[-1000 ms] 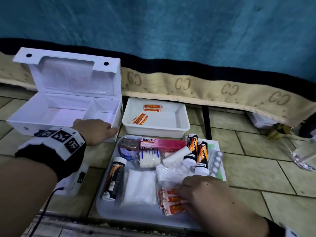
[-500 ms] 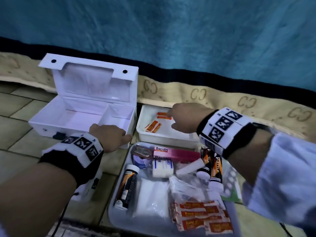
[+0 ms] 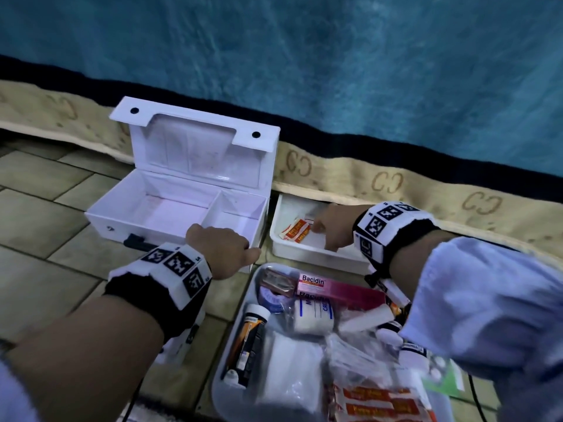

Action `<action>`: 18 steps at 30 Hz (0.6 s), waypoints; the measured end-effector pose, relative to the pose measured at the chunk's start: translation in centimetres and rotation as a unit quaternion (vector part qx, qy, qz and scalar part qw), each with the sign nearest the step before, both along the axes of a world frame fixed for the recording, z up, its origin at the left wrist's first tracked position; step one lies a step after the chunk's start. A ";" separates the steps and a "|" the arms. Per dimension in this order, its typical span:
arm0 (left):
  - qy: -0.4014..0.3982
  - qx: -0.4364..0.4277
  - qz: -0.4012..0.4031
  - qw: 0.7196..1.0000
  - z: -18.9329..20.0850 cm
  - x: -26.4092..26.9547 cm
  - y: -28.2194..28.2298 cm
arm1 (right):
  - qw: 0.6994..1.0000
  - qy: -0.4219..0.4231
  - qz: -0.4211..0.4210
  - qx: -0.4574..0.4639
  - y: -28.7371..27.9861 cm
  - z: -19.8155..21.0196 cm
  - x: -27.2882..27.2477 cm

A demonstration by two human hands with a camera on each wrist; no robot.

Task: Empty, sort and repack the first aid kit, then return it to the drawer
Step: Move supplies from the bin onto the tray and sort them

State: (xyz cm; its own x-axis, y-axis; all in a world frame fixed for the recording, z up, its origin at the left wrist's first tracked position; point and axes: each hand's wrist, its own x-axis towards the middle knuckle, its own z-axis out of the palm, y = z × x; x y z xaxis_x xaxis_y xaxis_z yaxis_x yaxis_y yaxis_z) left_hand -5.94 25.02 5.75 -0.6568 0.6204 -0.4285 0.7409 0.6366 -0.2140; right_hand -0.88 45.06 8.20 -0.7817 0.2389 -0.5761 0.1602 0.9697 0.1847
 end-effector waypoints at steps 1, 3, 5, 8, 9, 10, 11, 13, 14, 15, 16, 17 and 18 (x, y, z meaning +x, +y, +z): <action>-0.001 -0.003 -0.003 1.000 0.0 0.0 0.0 | 1.000 0.004 -0.003 -0.001 0.0 -0.1 0.1; -0.003 -0.006 -0.004 1.000 0.1 0.1 0.0 | 1.000 0.013 -0.012 -0.007 0.1 -0.3 0.1; -0.005 0.004 0.011 1.000 0.2 0.1 0.1 | 1.000 0.016 -0.019 -0.019 0.3 -0.5 0.0; -0.004 0.013 0.027 1.000 0.2 0.3 0.0 | 0.999 0.026 -0.027 -0.032 0.5 -0.7 0.2; -0.002 0.012 0.025 1.000 0.3 0.3 0.0 | 0.998 0.036 -0.029 -0.030 0.6 -0.8 0.4; -0.002 0.011 0.023 1.000 0.3 0.3 0.0 | 0.998 0.045 -0.033 -0.027 0.6 -0.8 0.6; -0.004 0.012 0.023 1.000 0.3 0.3 0.0 | 0.997 0.051 -0.039 -0.031 0.6 -0.8 0.7; -0.013 0.019 0.030 0.999 0.3 0.4 0.0 | 0.997 0.048 -0.045 -0.035 0.6 -0.7 0.8; -0.016 0.024 0.033 0.999 0.3 0.4 0.0 | 0.998 0.045 -0.044 -0.030 0.6 -0.5 0.9; -0.017 0.029 0.036 0.999 0.4 0.4 0.0 | 0.998 0.048 -0.044 -0.024 0.6 -0.3 1.0; -0.017 0.033 0.039 0.999 0.4 0.4 0.0 | 0.997 0.053 -0.049 -0.015 0.6 -0.4 0.9; -0.016 0.034 0.041 0.998 0.4 0.4 0.0 | 0.997 0.058 -0.046 -0.010 0.5 -0.3 1.1; -0.015 0.035 0.043 0.998 0.4 0.4 0.0 | 0.997 0.062 -0.047 -0.003 0.4 -0.3 1.1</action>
